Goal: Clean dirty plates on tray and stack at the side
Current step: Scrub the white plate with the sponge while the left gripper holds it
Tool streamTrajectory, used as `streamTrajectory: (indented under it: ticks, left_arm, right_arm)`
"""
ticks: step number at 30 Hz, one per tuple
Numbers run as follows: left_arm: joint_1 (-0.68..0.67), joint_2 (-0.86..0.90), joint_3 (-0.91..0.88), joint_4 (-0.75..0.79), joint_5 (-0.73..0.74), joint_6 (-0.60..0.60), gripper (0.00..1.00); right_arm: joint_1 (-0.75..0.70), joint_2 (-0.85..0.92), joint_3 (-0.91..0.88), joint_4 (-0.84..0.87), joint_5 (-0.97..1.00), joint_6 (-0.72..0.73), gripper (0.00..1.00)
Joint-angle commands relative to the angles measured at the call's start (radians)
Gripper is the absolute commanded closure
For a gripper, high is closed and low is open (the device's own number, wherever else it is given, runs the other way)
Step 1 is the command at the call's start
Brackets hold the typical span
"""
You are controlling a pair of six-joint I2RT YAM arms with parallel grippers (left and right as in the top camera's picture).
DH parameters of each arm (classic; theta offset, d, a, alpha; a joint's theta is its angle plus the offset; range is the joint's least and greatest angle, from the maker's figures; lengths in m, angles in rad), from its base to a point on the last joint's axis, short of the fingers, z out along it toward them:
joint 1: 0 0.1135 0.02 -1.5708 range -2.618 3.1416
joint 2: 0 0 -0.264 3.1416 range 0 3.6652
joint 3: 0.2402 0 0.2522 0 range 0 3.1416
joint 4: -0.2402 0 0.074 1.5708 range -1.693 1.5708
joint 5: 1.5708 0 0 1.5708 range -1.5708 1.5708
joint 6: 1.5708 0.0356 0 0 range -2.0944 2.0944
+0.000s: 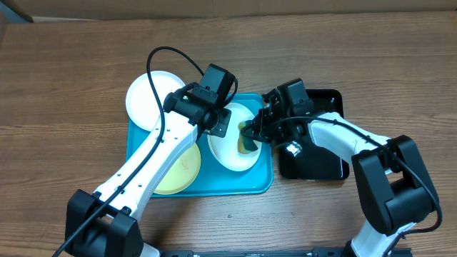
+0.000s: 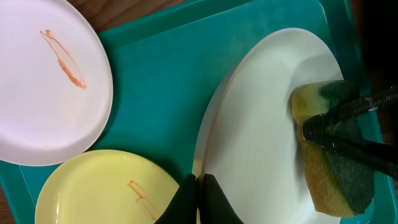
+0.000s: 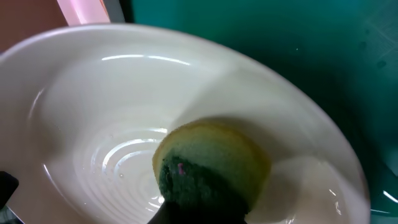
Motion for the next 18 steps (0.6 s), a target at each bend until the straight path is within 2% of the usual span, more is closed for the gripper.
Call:
streamTrajectory:
  ticks: [1, 7, 11, 14, 18]
  left_arm:
    - [-0.011, 0.009, -0.003, 0.003, -0.01, -0.024, 0.96]
    - [-0.011, 0.009, -0.003, 0.003, -0.009, -0.024, 0.96]
    - [-0.011, 0.009, -0.003, 0.004, -0.005, -0.024, 0.96]
    - [-0.011, 0.009, -0.003, 0.004, 0.006, -0.024, 0.96]
    - [-0.011, 0.009, -0.003, 0.006, 0.009, -0.024, 0.96]
  right_arm:
    - [-0.024, 0.001, -0.004, 0.019, -0.005, 0.02, 0.96]
    - [-0.048, 0.001, -0.004, 0.046, -0.012, 0.065, 0.96]
    - [-0.048, 0.001, -0.004, 0.037, -0.018, 0.065, 0.92]
    - [-0.048, 0.001, -0.004, 0.018, -0.018, 0.065, 0.96]
    - [-0.048, 0.001, -0.004, -0.01, -0.018, 0.065, 0.96]
